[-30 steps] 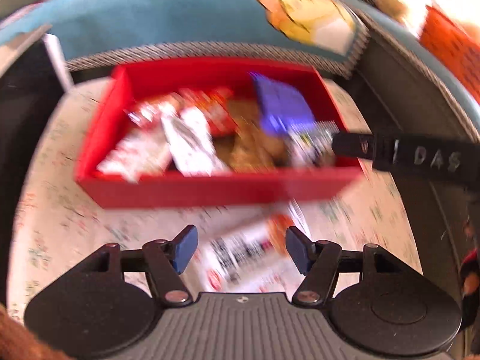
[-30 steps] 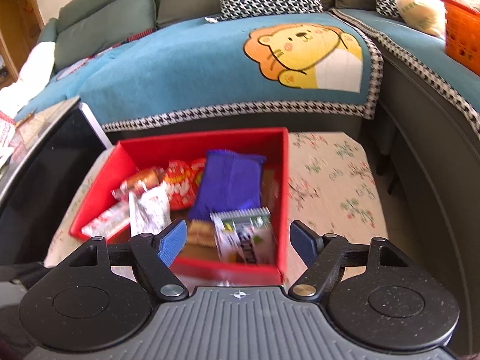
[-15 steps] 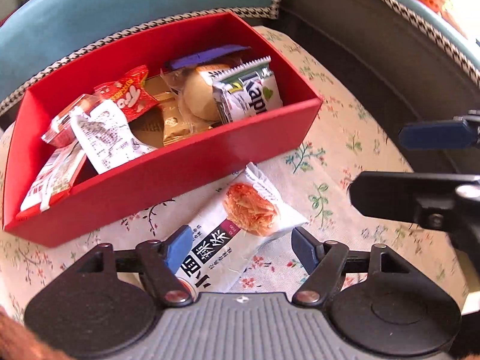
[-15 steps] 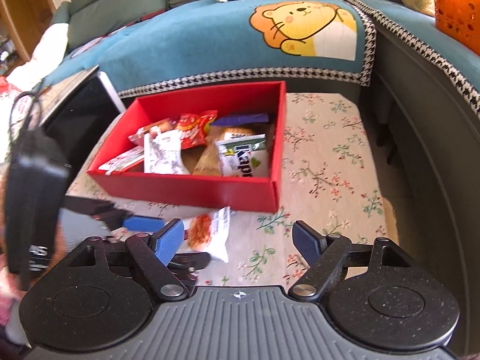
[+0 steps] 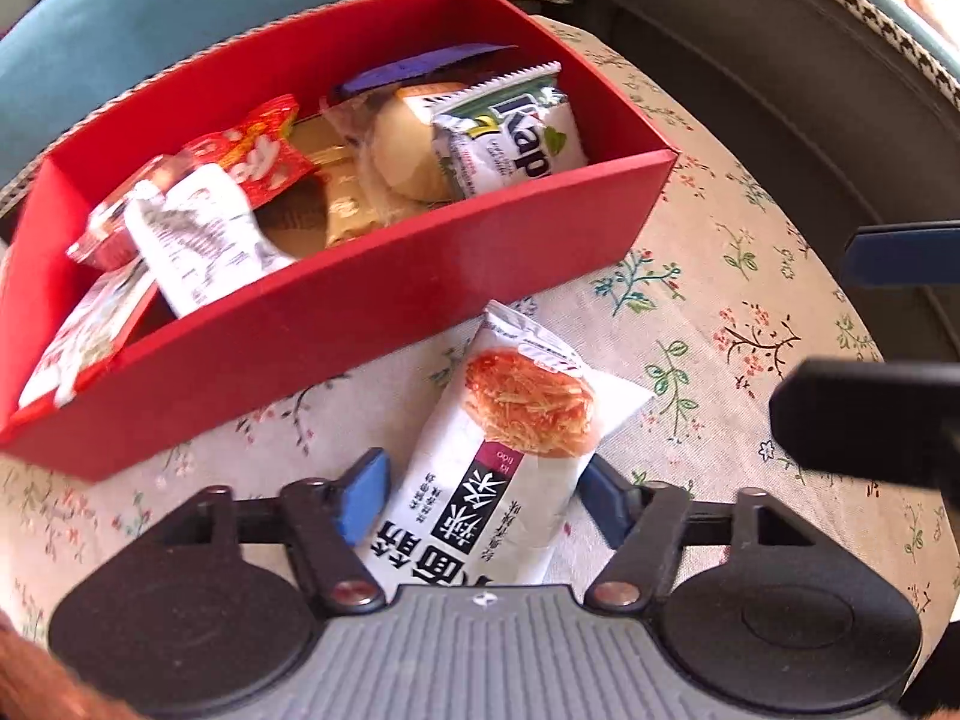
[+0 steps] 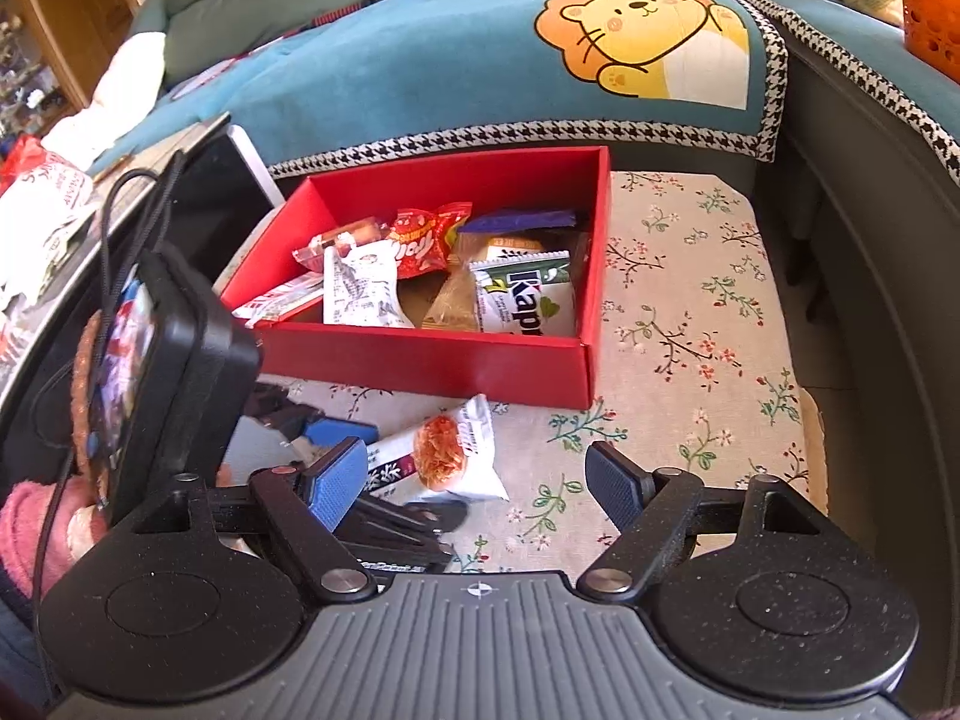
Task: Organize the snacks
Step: 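Grasp white spicy-strip bag with left tool while right tool grasps sausage tray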
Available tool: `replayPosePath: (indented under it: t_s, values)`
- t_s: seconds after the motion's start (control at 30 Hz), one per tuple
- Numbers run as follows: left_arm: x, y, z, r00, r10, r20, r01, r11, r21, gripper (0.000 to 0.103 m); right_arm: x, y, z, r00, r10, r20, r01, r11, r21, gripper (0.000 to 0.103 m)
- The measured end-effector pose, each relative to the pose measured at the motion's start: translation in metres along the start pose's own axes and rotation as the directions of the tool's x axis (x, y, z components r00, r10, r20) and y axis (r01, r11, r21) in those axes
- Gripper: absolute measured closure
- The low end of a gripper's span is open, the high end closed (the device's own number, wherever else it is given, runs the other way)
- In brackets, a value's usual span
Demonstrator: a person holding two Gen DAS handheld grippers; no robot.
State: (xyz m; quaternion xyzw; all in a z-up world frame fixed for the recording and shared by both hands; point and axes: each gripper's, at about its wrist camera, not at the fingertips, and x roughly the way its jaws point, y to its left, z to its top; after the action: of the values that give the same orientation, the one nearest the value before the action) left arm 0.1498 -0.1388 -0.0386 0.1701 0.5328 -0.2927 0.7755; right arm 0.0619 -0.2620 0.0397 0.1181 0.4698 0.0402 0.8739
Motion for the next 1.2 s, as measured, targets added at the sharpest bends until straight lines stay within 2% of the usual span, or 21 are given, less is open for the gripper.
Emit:
replayPosePath:
  t_s: [0.07,0.2,0.37,0.57,0.7,0.8,0.87,1.03,1.13,1.2]
  values:
    - [-0.004,0.002,-0.005,1.0,0.004,-0.007,-0.004,0.999,-0.033,0.011,-0.002,-0.001,-0.001,1.0,0.001,0.003,-0.001,1.0,0.0,0.018]
    - [-0.015,0.011,-0.017,0.999,0.037,-0.007,-0.037,0.996,-0.082,0.015,-0.007,0.002,-0.008,1.0,0.009,-0.005,-0.009,1.0,-0.024,0.018]
    - [-0.031,0.036,-0.035,0.998,0.062,-0.009,-0.063,0.983,-0.175,0.019,0.003,0.019,-0.036,0.994,0.008,-0.11,-0.024,0.99,-0.14,0.018]
    - [-0.048,0.056,-0.058,0.999,0.054,0.001,-0.052,0.968,-0.244,0.019,0.033,0.061,-0.072,0.962,0.03,-0.27,-0.121,0.937,-0.329,0.018]
    - [-0.049,0.066,-0.069,0.999,0.042,-0.014,-0.044,0.961,-0.273,0.019,0.05,0.083,-0.085,0.941,0.041,-0.337,-0.182,0.899,-0.398,0.018]
    - [-0.048,0.072,-0.074,0.999,0.029,-0.024,-0.034,0.957,-0.288,0.019,0.06,0.092,-0.09,0.929,0.027,-0.369,-0.198,0.879,-0.434,0.018]
    - [-0.046,0.074,-0.075,0.999,0.024,-0.03,-0.032,0.957,-0.287,0.019,0.064,0.096,-0.092,0.926,0.018,-0.377,-0.203,0.867,-0.456,0.012]
    - [-0.041,0.073,-0.076,0.998,0.03,-0.05,-0.043,0.959,-0.279,0.017,0.066,0.107,-0.097,0.929,-0.016,-0.37,-0.19,0.836,-0.514,0.012]
    - [-0.039,0.071,-0.076,0.997,0.036,-0.067,-0.053,0.96,-0.274,0.013,0.066,0.11,-0.105,0.938,-0.07,-0.339,-0.138,0.822,-0.553,0.013]
    - [-0.035,0.07,-0.076,0.996,0.037,-0.085,-0.06,0.957,-0.284,0.009,0.067,0.108,-0.109,0.947,-0.091,-0.309,-0.098,0.833,-0.544,0.012]
